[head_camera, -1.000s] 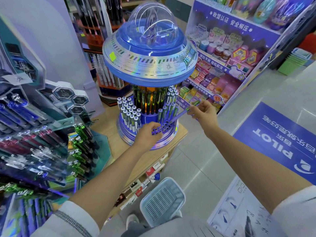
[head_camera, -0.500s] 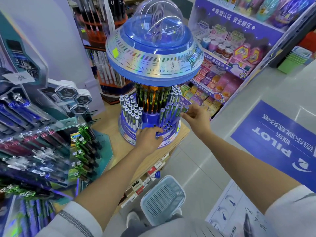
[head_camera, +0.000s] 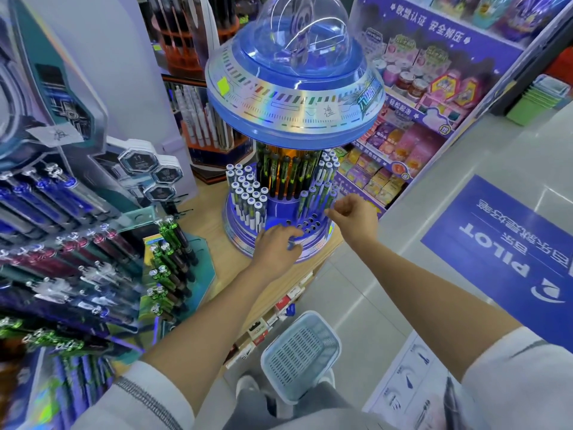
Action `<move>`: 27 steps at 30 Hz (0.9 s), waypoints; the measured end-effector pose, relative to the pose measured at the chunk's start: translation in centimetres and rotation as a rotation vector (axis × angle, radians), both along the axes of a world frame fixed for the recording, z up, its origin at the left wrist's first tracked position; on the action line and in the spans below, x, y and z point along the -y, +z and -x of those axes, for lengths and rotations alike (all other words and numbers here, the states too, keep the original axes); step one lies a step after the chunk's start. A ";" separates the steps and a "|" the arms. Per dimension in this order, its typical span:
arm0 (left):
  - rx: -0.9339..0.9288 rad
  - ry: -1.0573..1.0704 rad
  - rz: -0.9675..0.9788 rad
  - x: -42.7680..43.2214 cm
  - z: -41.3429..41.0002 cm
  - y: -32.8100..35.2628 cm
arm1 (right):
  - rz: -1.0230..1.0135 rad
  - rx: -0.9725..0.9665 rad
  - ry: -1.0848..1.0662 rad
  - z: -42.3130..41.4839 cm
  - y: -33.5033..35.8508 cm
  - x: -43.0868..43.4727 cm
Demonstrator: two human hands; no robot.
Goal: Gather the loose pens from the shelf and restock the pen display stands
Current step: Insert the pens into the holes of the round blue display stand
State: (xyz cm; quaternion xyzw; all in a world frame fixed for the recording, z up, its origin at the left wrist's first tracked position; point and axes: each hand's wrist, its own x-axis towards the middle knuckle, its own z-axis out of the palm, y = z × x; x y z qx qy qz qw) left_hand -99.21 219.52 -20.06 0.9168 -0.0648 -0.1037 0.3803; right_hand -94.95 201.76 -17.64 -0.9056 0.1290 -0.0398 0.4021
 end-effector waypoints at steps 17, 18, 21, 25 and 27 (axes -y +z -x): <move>0.265 0.640 0.182 -4.5 16.9 -1.8 | -0.410 -0.146 0.663 12.7 -3.0 -7.5; 0.249 0.710 0.171 -5.3 18.8 -2.2 | -0.422 -0.181 0.720 13.8 -3.3 -8.6; 0.179 0.938 0.213 -8.2 24.2 -3.3 | -0.419 -0.353 0.887 17.0 -4.5 -11.9; 0.078 1.192 0.191 -13.1 29.7 -3.0 | -0.342 -0.592 0.970 20.3 -6.2 -17.3; 0.041 1.257 0.200 -15.7 31.3 -2.9 | -0.349 -0.655 0.939 21.4 -6.4 -20.1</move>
